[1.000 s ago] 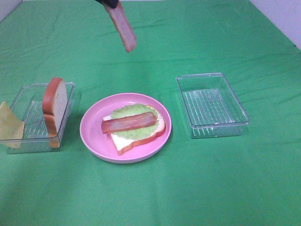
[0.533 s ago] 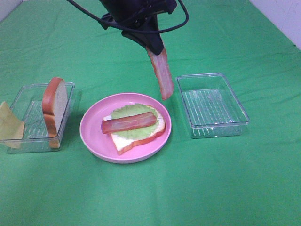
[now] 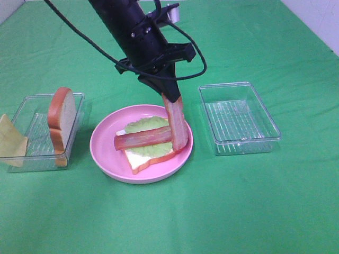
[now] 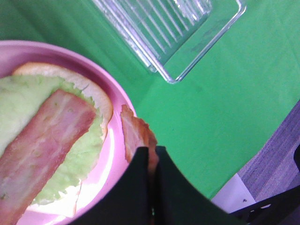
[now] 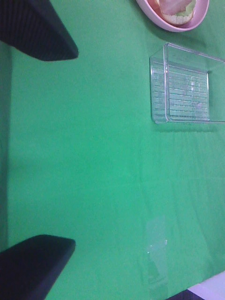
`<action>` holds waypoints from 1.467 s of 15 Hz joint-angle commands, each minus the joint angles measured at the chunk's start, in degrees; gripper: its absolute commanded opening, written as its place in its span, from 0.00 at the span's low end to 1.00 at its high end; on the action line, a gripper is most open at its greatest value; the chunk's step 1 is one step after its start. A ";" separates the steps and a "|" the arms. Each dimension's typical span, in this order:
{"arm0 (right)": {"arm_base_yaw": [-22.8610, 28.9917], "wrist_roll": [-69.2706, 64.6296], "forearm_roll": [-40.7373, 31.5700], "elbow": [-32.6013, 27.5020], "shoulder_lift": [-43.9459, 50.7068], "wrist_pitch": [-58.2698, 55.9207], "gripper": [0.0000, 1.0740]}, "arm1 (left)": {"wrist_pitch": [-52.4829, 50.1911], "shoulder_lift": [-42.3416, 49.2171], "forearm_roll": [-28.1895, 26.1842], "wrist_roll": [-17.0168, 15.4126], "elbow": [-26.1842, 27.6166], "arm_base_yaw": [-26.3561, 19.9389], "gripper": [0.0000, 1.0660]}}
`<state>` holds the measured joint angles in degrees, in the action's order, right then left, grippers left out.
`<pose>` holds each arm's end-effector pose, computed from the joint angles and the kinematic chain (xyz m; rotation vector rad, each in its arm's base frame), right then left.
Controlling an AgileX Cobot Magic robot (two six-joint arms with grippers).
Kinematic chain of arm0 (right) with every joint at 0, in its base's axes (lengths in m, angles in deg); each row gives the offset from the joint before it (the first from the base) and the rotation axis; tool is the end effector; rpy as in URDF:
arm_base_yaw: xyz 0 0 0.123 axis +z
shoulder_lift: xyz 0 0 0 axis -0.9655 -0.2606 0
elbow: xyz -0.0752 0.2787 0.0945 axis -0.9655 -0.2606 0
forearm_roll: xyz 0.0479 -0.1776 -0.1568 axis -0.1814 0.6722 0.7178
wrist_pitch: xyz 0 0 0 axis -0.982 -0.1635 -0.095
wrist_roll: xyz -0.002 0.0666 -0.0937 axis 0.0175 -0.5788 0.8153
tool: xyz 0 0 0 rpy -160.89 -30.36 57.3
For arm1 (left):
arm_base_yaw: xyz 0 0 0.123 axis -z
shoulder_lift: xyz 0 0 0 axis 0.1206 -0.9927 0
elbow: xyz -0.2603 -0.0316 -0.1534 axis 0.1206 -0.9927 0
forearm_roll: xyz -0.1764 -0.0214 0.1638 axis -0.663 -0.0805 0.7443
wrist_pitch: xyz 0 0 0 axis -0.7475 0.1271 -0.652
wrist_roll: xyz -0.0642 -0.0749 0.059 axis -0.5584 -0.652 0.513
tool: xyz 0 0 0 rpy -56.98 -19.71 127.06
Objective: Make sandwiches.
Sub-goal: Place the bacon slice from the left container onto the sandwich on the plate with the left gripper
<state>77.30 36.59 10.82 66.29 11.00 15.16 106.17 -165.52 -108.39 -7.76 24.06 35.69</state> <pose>-0.0106 -0.0058 0.2443 -0.0036 2.1333 -0.0174 0.3945 -0.2797 0.2218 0.7670 2.8351 -0.8200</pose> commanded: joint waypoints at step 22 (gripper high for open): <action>-0.40 0.40 -0.11 -0.17 1.89 0.63 0.90 | -3.78 0.46 25.27 -0.80 -2.81 0.34 0.95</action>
<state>77.30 36.59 10.82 66.29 11.00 15.16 101.58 -165.57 -83.58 -7.76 20.85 35.69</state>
